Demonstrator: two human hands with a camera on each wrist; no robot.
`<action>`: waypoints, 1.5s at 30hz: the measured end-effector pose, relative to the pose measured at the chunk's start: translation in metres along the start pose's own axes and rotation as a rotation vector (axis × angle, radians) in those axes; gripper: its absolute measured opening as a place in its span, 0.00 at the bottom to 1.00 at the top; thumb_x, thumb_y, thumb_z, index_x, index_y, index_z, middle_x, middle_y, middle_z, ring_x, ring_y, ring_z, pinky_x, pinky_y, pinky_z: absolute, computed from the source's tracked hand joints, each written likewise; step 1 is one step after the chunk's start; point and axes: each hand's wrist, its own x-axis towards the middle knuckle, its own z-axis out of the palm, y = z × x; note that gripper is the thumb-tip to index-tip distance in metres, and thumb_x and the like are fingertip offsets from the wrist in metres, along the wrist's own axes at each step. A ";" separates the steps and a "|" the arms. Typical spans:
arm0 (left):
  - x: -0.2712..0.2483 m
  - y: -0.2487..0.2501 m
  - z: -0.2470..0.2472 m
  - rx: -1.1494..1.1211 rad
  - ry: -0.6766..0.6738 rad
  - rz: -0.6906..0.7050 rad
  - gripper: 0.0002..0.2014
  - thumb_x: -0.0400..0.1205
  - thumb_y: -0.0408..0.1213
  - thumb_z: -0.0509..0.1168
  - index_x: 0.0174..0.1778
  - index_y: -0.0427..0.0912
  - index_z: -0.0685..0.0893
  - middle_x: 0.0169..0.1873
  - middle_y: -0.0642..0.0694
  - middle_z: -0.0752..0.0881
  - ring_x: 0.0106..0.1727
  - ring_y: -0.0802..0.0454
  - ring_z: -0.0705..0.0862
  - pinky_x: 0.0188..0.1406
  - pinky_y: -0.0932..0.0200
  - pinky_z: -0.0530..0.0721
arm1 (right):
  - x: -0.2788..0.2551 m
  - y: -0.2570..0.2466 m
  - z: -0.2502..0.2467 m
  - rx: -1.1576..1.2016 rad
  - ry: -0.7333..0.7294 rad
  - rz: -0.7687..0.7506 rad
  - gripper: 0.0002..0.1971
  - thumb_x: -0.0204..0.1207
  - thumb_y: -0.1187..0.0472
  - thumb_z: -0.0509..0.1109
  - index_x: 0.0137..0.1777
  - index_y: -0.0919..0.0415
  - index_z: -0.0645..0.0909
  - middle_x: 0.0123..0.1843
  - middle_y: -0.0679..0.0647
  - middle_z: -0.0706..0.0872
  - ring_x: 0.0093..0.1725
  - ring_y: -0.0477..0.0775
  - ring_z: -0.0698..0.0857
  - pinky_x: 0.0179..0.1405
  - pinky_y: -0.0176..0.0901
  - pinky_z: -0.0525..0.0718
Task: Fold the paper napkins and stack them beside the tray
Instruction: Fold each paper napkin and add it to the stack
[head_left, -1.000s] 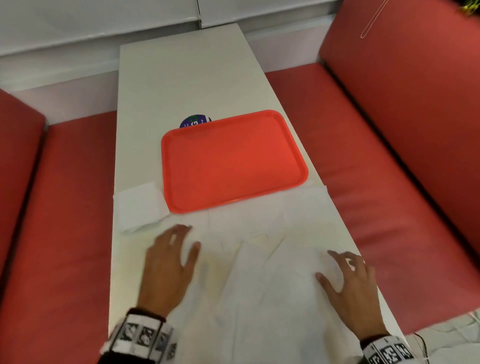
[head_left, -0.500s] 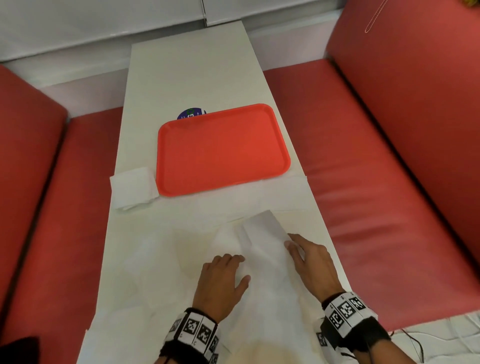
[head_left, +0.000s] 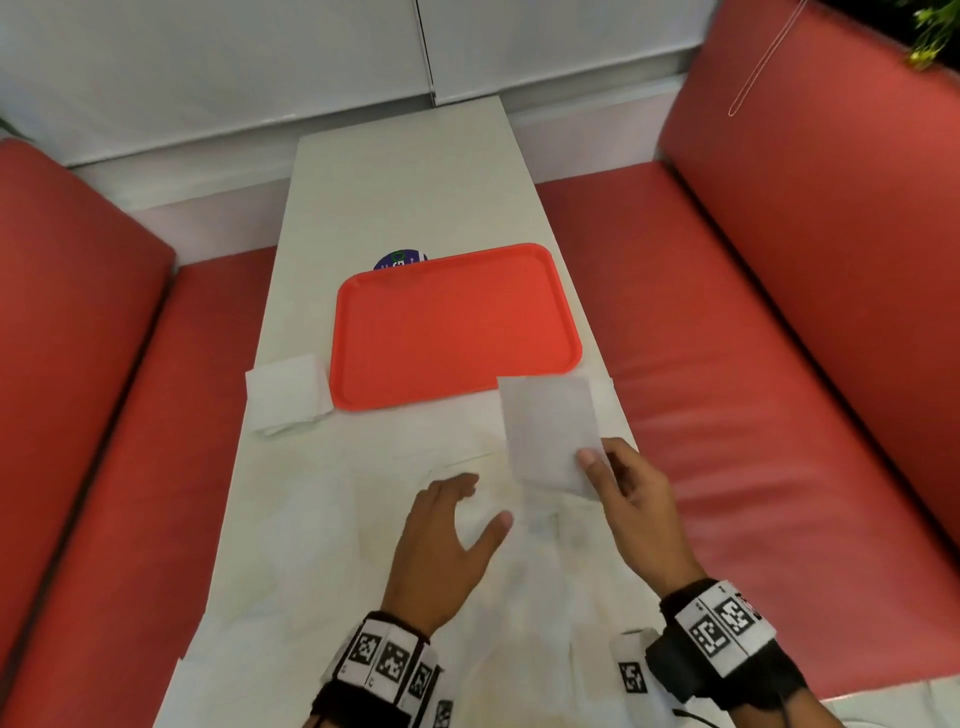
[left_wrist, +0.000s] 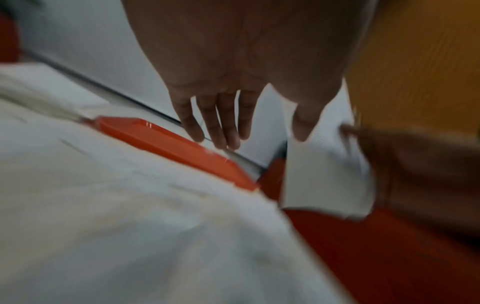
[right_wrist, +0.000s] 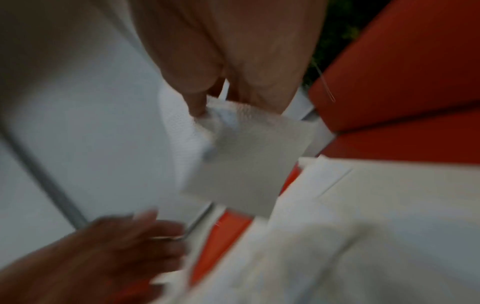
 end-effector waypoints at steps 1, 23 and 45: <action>0.004 0.017 -0.006 -0.160 -0.007 -0.048 0.30 0.75 0.69 0.67 0.69 0.57 0.79 0.61 0.65 0.83 0.64 0.68 0.80 0.64 0.68 0.76 | -0.001 -0.010 0.003 0.107 -0.025 0.047 0.09 0.85 0.58 0.66 0.54 0.60 0.86 0.49 0.48 0.92 0.49 0.46 0.90 0.49 0.39 0.86; 0.005 0.072 -0.055 -0.755 -0.078 0.139 0.18 0.77 0.23 0.63 0.41 0.47 0.96 0.46 0.46 0.85 0.46 0.55 0.85 0.35 0.61 0.83 | -0.012 -0.052 -0.004 0.564 -0.139 0.319 0.25 0.87 0.66 0.52 0.42 0.60 0.92 0.52 0.57 0.92 0.50 0.56 0.89 0.48 0.50 0.86; -0.004 0.074 -0.049 -0.716 -0.159 -0.126 0.13 0.80 0.47 0.71 0.52 0.42 0.92 0.47 0.42 0.94 0.50 0.41 0.93 0.55 0.41 0.89 | -0.023 -0.060 0.010 0.059 -0.197 0.088 0.11 0.73 0.61 0.81 0.54 0.51 0.88 0.50 0.45 0.90 0.48 0.47 0.91 0.44 0.42 0.90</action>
